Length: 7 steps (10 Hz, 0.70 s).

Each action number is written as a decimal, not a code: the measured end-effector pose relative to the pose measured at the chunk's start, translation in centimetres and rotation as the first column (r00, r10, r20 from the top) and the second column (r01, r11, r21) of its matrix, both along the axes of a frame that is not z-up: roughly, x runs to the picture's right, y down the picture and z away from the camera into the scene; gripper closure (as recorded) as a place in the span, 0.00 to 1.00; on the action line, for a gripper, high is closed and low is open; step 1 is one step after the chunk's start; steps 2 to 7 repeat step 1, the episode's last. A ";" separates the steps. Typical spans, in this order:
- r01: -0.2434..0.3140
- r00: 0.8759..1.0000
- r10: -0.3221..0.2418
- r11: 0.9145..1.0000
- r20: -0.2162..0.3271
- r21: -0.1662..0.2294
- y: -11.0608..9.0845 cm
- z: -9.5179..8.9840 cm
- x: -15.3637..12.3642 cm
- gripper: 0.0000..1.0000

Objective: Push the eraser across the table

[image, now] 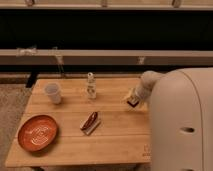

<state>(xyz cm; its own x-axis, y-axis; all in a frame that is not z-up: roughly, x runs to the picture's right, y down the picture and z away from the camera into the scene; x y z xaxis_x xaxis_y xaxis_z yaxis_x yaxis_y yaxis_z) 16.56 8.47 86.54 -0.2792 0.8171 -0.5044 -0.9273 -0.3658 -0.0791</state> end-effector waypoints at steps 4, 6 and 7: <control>0.007 1.000 -0.007 1.000 0.005 0.001 0.0 0.0 -0.2 0.26; 0.007 1.000 -0.007 1.000 0.005 0.001 0.0 0.0 -0.2 0.26; 0.007 1.000 -0.007 1.000 0.005 0.001 0.0 0.0 -0.2 0.26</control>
